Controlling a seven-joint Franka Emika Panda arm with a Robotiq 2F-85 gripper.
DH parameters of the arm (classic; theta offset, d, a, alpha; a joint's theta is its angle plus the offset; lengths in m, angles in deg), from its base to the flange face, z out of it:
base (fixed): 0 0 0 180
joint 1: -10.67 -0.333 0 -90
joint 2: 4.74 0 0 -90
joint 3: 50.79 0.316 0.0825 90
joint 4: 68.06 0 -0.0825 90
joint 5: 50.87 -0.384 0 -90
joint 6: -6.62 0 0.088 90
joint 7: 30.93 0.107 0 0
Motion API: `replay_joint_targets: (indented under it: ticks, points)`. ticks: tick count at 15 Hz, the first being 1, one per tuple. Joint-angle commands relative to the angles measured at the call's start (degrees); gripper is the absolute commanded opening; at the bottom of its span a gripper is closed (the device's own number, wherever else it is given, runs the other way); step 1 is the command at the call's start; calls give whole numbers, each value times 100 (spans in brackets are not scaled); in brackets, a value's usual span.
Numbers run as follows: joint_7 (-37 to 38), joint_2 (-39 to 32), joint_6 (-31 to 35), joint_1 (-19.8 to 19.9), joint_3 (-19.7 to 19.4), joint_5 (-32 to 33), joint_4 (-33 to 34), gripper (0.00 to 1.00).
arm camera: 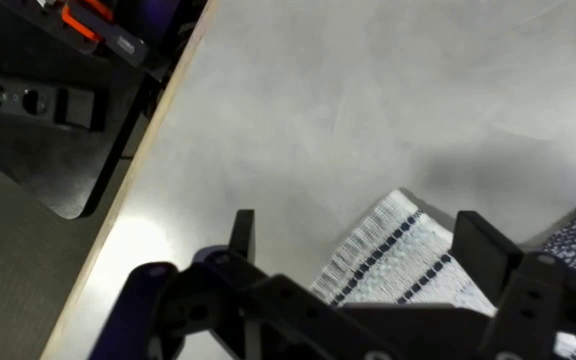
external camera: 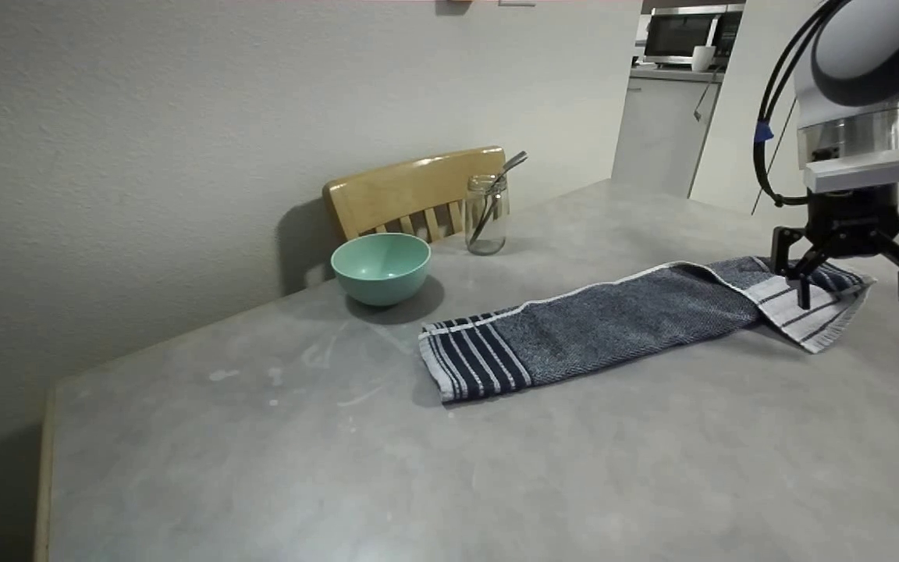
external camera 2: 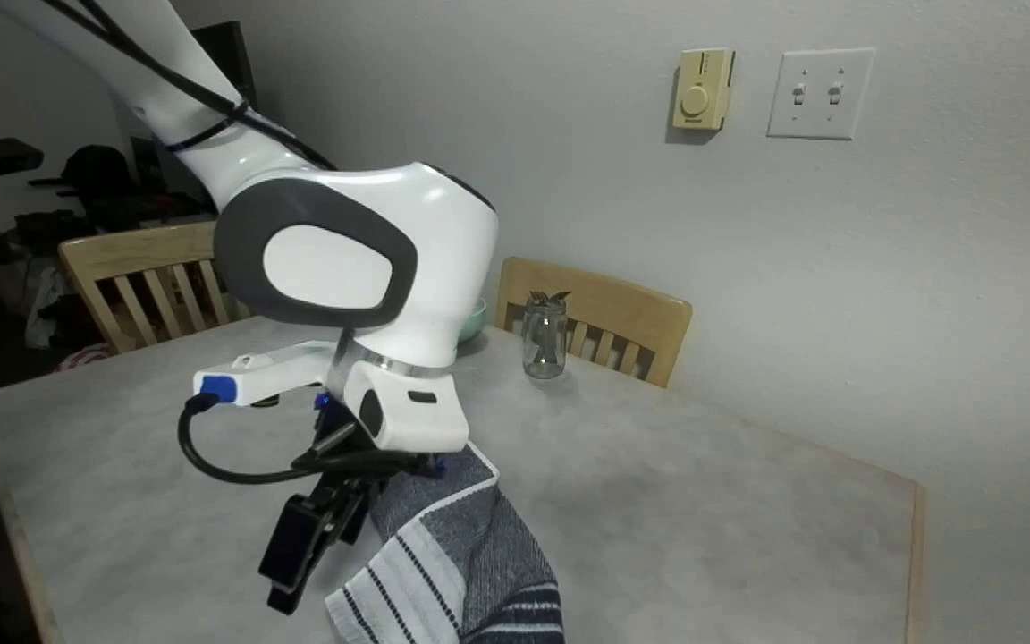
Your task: Unfold the grey towel on the table once.
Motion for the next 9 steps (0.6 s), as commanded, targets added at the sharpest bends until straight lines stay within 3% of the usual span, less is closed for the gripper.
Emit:
replay_joint_targets:
  ticks: [1, 3, 4, 9]
  points:
    - [-95, -143, -197, 153, -34, -348, 16, 100]
    - [-235, -137, 221, 136, -59, -204, -121, 100]
    - [-64, -135, -49, 80, -65, -196, -10, 100]
    - [-48, -161, 148, 31, -61, -164, -60, 100]
